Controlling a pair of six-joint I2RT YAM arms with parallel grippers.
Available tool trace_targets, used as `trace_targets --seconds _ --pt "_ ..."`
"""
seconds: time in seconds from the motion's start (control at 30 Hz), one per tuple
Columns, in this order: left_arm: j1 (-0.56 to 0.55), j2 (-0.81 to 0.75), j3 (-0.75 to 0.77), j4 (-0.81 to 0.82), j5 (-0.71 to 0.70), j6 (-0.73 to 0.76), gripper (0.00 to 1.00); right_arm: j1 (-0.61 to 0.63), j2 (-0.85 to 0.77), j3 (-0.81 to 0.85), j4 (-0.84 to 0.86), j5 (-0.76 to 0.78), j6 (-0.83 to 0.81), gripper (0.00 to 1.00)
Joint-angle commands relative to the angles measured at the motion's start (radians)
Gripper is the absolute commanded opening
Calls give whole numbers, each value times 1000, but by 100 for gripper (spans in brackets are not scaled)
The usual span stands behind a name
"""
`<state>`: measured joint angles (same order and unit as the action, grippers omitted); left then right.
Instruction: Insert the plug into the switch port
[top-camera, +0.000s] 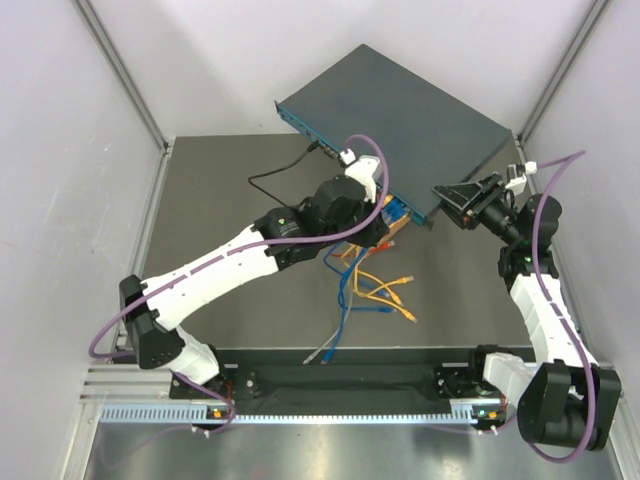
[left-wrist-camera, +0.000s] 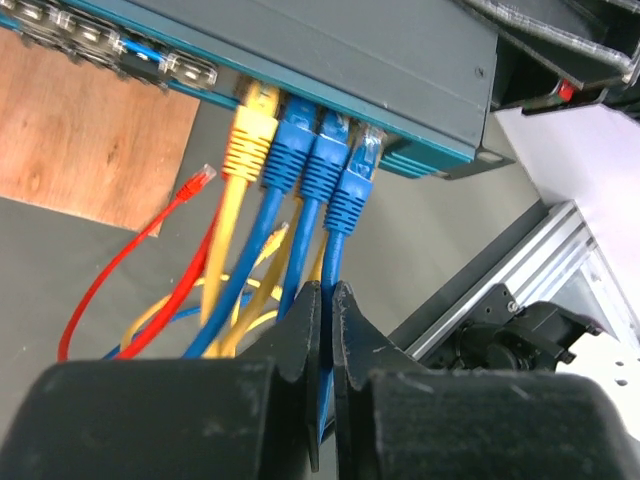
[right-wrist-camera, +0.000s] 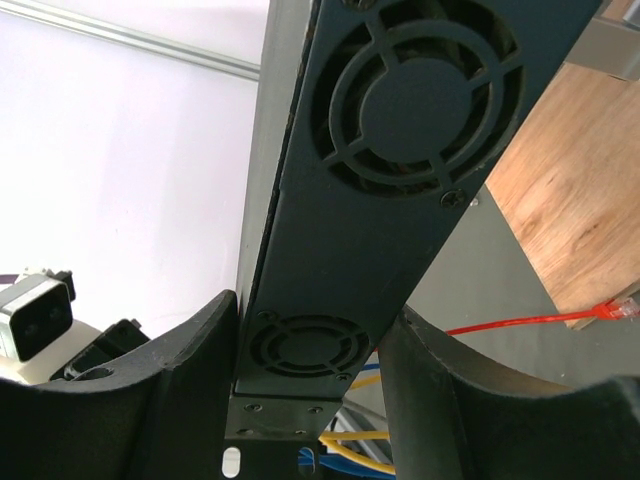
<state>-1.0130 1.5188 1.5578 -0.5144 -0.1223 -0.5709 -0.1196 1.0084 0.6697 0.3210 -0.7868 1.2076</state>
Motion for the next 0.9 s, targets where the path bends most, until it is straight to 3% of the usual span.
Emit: trace_targets --seconds 0.0,0.23,0.87 --pt "-27 33 70 86 -46 2 0 35 -14 41 -22 57 -129 0" --pt "-90 80 140 99 -181 98 0 41 -28 41 -57 66 -157 0" --pt "-81 63 130 146 -267 345 0 41 -33 27 -54 31 -174 0"
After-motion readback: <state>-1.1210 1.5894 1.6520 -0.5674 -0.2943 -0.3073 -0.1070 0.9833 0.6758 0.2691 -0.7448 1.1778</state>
